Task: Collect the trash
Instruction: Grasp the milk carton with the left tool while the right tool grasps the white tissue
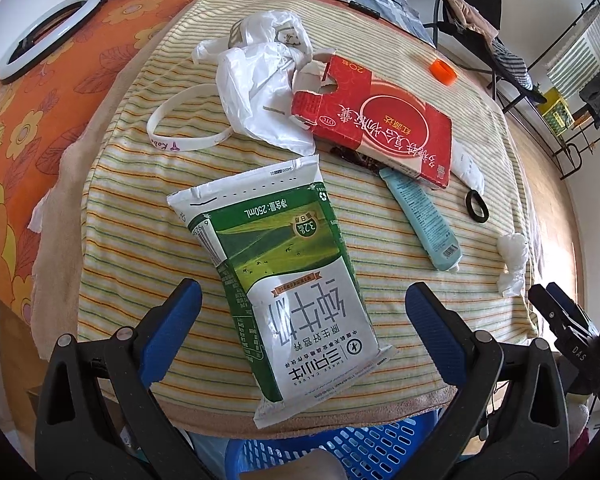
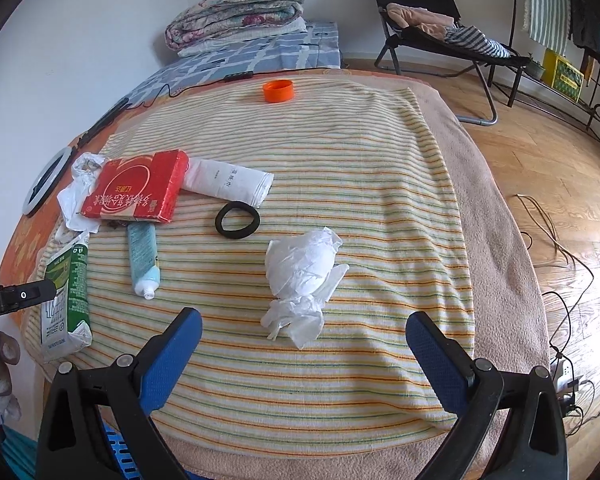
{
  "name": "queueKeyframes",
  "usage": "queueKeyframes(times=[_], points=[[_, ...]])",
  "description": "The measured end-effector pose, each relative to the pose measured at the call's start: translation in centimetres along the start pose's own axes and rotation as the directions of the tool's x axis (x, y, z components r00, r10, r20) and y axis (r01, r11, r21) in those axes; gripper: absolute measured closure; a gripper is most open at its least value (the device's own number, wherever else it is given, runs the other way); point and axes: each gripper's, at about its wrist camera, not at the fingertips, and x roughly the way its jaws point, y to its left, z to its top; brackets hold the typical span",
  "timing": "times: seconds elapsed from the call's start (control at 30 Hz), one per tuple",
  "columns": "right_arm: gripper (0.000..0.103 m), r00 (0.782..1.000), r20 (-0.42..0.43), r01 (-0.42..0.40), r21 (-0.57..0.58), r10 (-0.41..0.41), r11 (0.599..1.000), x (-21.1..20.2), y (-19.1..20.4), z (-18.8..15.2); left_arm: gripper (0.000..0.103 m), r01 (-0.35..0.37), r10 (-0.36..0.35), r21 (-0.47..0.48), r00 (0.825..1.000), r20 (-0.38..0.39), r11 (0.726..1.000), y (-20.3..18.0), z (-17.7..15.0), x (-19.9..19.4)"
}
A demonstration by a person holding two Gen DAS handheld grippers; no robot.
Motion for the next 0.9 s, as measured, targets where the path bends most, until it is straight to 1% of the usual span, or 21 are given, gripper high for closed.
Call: queueKeyframes(times=[0.27, 0.43, 0.5, 0.53, 0.63, 0.73, 0.8, 0.83, 0.9], points=[[0.001, 1.0, -0.016, 0.017, -0.012, -0.017, 1.0, 1.8, 0.5, 0.7, 0.0, -0.03, 0.03, 0.007, 0.999, -0.026, 1.0, -1.3, 0.7, 2.0], [0.003, 0.999, -0.026, 0.023, -0.011, -0.023, 1.0, 2.6, 0.6, 0.8, 0.0, -0.063, 0.063, 0.019, 0.998, -0.03, 0.998, -1.5, 0.8, 3.1], [0.006, 0.999, -0.029, 0.034, -0.016, -0.034, 0.999, 2.9, 0.7, 0.9, 0.003, -0.073, 0.074, 0.024, 0.997, -0.029, 0.997, -1.4, 0.7, 3.4], [0.007, 0.999, -0.031, 0.035, -0.016, -0.036, 0.999, 3.1, 0.6, 1.0, 0.006, -0.078, 0.079, 0.025, 0.996, -0.03, 0.997, -1.4, 0.7, 3.5], [0.013, 0.999, -0.04, 0.036, -0.01, -0.036, 0.999, 3.5, 0.6, 1.1, 0.018, -0.1, 0.1, 0.022, 0.995, -0.029, 0.995, -1.2, 0.6, 3.6], [0.023, 0.998, -0.051, 0.033, -0.005, -0.034, 0.999, 3.9, 0.5, 1.2, 0.018, -0.082, 0.082, 0.02, 0.996, -0.027, 0.996, -0.9, 0.6, 3.4], [0.035, 0.998, -0.057, 0.032, -0.002, -0.032, 0.999, 4.1, 0.4, 1.1, 0.018, -0.076, 0.076, 0.018, 0.997, -0.027, 0.997, -0.8, 0.5, 3.3], [0.039, 0.998, -0.059, 0.026, 0.0, -0.025, 1.0, 4.1, 0.3, 1.1, 0.018, -0.074, 0.074, 0.019, 0.997, -0.027, 0.997, -0.8, 0.4, 3.1], [0.052, 0.998, -0.064, 0.013, 0.007, -0.012, 1.0, 4.1, 0.2, 1.0, 0.02, -0.072, 0.073, 0.027, 0.997, -0.021, 0.997, -0.8, 0.2, 2.7]])
